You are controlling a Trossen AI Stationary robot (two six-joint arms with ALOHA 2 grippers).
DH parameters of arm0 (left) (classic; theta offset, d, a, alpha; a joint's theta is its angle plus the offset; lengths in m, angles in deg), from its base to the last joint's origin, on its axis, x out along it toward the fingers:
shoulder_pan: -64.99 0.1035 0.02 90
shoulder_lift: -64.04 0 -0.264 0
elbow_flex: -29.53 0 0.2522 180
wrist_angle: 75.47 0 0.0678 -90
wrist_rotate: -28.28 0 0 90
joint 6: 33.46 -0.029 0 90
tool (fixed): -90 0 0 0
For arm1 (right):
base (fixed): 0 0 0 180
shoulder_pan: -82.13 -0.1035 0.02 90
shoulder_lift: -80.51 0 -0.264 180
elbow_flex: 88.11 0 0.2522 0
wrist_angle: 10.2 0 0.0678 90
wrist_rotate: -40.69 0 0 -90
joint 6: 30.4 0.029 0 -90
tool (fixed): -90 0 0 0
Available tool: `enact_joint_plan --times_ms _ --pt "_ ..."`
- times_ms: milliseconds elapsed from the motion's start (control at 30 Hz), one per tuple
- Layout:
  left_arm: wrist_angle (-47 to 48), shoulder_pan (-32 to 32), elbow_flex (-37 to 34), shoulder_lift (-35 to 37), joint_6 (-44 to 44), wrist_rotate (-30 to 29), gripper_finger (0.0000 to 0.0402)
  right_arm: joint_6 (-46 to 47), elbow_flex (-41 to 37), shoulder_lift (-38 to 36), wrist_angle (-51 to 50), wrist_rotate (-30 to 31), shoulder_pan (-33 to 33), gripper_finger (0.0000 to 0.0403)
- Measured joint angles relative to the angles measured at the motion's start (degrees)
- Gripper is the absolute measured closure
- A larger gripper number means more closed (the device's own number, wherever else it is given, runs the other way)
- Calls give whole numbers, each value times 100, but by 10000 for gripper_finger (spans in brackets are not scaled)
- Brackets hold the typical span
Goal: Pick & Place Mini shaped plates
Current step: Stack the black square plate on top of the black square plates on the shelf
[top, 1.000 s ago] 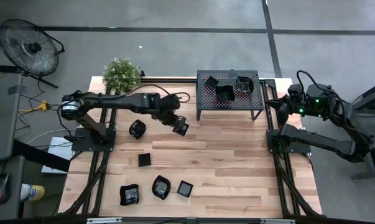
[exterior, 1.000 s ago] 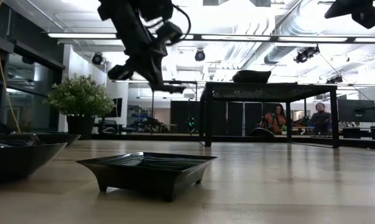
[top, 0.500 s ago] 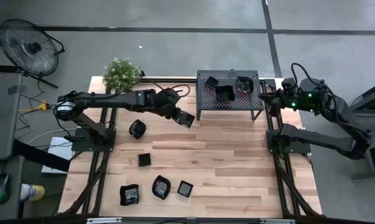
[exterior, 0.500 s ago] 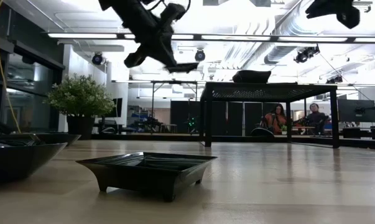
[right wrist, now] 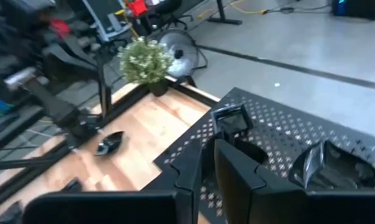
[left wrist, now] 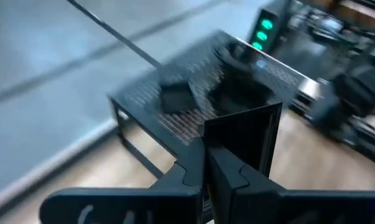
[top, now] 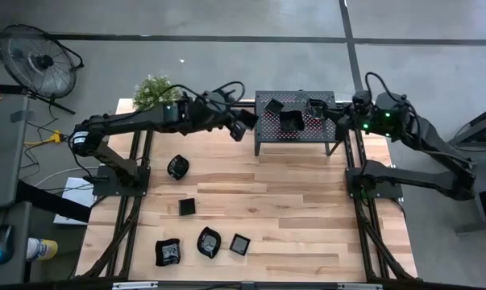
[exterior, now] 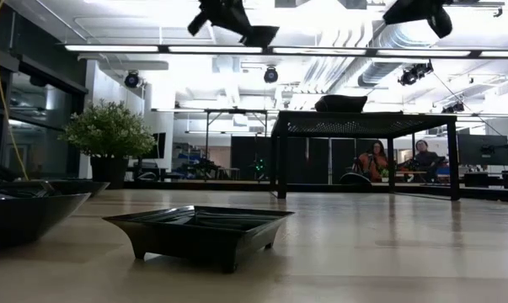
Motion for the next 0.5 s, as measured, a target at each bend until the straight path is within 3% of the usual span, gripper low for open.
enact_joint_plan --times_ms 100,267,500 --pt "-431 0 20 -7 -442 -322 401 -141 -2 203 218 339 -160 367" --pt "-822 0 22 -7 -824 -482 401 -263 -2 510 737 405 -337 362" --pt "-1354 0 22 -54 -1406 -654 401 -509 -2 961 945 271 -342 304"
